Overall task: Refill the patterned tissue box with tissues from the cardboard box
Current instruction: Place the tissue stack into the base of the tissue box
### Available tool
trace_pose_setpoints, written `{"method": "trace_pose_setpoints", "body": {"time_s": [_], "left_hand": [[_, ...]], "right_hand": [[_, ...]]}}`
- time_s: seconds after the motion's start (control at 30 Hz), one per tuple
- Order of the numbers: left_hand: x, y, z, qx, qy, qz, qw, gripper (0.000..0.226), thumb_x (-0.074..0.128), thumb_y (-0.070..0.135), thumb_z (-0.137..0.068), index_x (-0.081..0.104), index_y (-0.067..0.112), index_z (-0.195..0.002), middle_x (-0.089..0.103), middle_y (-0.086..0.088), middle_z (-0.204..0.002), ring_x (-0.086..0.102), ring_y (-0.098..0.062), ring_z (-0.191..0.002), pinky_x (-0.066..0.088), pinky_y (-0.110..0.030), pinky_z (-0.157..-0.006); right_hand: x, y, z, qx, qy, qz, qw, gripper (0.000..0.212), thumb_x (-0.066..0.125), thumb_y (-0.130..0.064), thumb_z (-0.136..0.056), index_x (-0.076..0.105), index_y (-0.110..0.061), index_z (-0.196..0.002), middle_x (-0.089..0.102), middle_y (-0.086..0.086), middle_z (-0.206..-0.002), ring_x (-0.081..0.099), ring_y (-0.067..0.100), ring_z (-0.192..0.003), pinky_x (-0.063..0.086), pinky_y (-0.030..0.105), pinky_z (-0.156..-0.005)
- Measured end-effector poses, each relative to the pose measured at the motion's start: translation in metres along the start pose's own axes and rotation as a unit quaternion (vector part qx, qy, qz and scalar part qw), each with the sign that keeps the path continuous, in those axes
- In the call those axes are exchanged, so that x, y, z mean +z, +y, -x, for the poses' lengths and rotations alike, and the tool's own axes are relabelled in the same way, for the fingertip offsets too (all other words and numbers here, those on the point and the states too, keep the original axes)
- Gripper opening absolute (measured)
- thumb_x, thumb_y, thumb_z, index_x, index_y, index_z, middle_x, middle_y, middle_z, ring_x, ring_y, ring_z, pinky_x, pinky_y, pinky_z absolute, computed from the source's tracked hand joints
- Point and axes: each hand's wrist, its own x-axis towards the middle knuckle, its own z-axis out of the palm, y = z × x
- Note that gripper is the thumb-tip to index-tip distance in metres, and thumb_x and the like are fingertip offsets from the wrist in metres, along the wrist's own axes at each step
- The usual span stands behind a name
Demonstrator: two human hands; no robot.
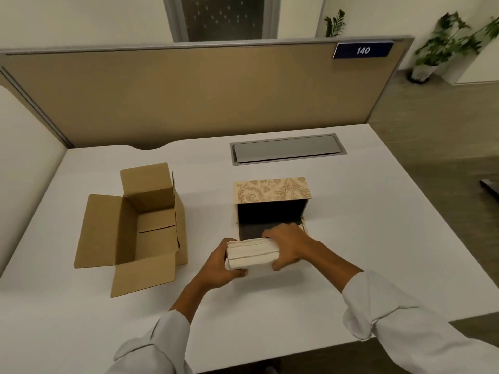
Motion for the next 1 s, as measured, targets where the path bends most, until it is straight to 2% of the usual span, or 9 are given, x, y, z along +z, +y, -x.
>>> {"method": "trace_pose_setpoints", "body": {"time_s": [0.2, 0.27, 0.33, 0.4, 0.5, 0.6, 0.7, 0.87, 1.0], "left_hand": [[0.021, -0.025, -0.002, -0.016, 0.025, -0.052, 0.998, 0.084, 0.086, 0.019, -0.059, 0.033, 0.026, -0.123, 0.054, 0.005, -0.115, 0.058, -0.023, -0.111, 0.054, -0.013, -0.074], [0.026, -0.030, -0.001, -0.008, 0.026, -0.066, 0.997, 0.103, 0.086, 0.024, -0.054, 0.020, 0.032, -0.132, 0.047, 0.003, -0.124, 0.054, -0.022, -0.115, 0.052, -0.011, -0.078], [0.030, -0.031, 0.000, 0.034, 0.037, -0.132, 0.990, 0.122, 0.087, 0.037, -0.051, 0.007, 0.027, -0.143, 0.031, -0.005, -0.145, 0.038, -0.022, -0.132, 0.044, -0.018, -0.100], [0.033, -0.030, -0.002, 0.100, 0.070, -0.264, 0.957, 0.130, 0.082, 0.055, -0.051, 0.007, 0.014, -0.149, 0.010, -0.015, -0.160, 0.015, -0.029, -0.146, 0.025, -0.039, -0.116], [0.045, -0.016, -0.007, 0.135, 0.069, -0.404, 0.902, 0.134, 0.070, 0.073, -0.053, 0.003, 0.013, -0.152, -0.004, -0.017, -0.164, -0.010, -0.034, -0.150, -0.001, -0.055, -0.120], [0.062, -0.011, -0.016, 0.097, 0.031, -0.500, 0.860, 0.132, 0.063, 0.077, -0.060, -0.006, 0.014, -0.153, -0.011, -0.014, -0.164, -0.019, -0.033, -0.148, -0.009, -0.058, -0.119], [0.071, -0.012, -0.022, 0.052, 0.011, -0.549, 0.834, 0.116, 0.064, 0.064, -0.073, -0.003, 0.014, -0.153, 0.002, -0.013, -0.164, -0.010, -0.035, -0.150, -0.009, -0.061, -0.119], [0.068, -0.017, -0.021, 0.037, 0.039, -0.544, 0.838, 0.105, 0.066, 0.059, -0.071, 0.013, 0.015, -0.151, 0.028, -0.012, -0.156, 0.015, -0.037, -0.147, -0.003, -0.060, -0.120], [0.044, -0.034, -0.015, 0.043, 0.089, -0.395, 0.913, 0.096, 0.079, 0.054, -0.058, 0.039, 0.014, -0.135, 0.050, -0.008, -0.134, 0.044, -0.025, -0.122, 0.036, -0.046, -0.110]], "right_hand": [[0.056, 0.007, -0.003, -0.002, 0.009, 0.038, 0.999, 0.082, 0.079, -0.050, -0.063, 0.048, -0.028, -0.136, 0.060, -0.002, -0.129, 0.057, 0.019, -0.113, 0.039, 0.043, -0.098], [0.068, 0.012, 0.001, 0.006, 0.029, 0.041, 0.999, 0.094, 0.077, -0.054, -0.062, 0.039, -0.027, -0.143, 0.048, -0.002, -0.142, 0.048, 0.020, -0.124, 0.033, 0.048, -0.105], [0.073, 0.019, 0.005, 0.008, 0.054, 0.056, 0.997, 0.105, 0.075, -0.058, -0.058, 0.033, -0.024, -0.148, 0.040, 0.000, -0.149, 0.042, 0.023, -0.132, 0.030, 0.052, -0.108], [0.073, 0.029, 0.010, 0.017, 0.073, 0.062, 0.995, 0.111, 0.074, -0.061, -0.055, 0.031, -0.023, -0.150, 0.038, 0.002, -0.151, 0.040, 0.024, -0.134, 0.029, 0.053, -0.109], [0.073, 0.041, 0.013, 0.032, 0.063, 0.062, 0.996, 0.115, 0.074, -0.061, -0.055, 0.027, -0.021, -0.152, 0.037, 0.002, -0.151, 0.037, 0.024, -0.135, 0.028, 0.053, -0.111], [0.074, 0.048, 0.013, 0.029, 0.055, 0.057, 0.996, 0.114, 0.075, -0.060, -0.057, 0.026, -0.021, -0.152, 0.037, 0.002, -0.149, 0.036, 0.024, -0.135, 0.031, 0.051, -0.110], [0.076, 0.050, 0.012, 0.018, 0.054, 0.048, 0.997, 0.111, 0.076, -0.059, -0.059, 0.027, -0.022, -0.151, 0.038, 0.002, -0.148, 0.037, 0.023, -0.133, 0.032, 0.049, -0.110], [0.081, 0.060, 0.014, 0.011, 0.078, 0.009, 0.997, 0.107, 0.077, -0.055, -0.059, 0.032, -0.020, -0.149, 0.043, 0.002, -0.142, 0.042, 0.020, -0.126, 0.035, 0.043, -0.108], [0.083, 0.075, 0.022, -0.012, 0.085, -0.087, 0.993, 0.101, 0.082, -0.043, -0.060, 0.037, -0.016, -0.146, 0.047, 0.003, -0.135, 0.048, 0.018, -0.117, 0.041, 0.031, -0.098]]}}
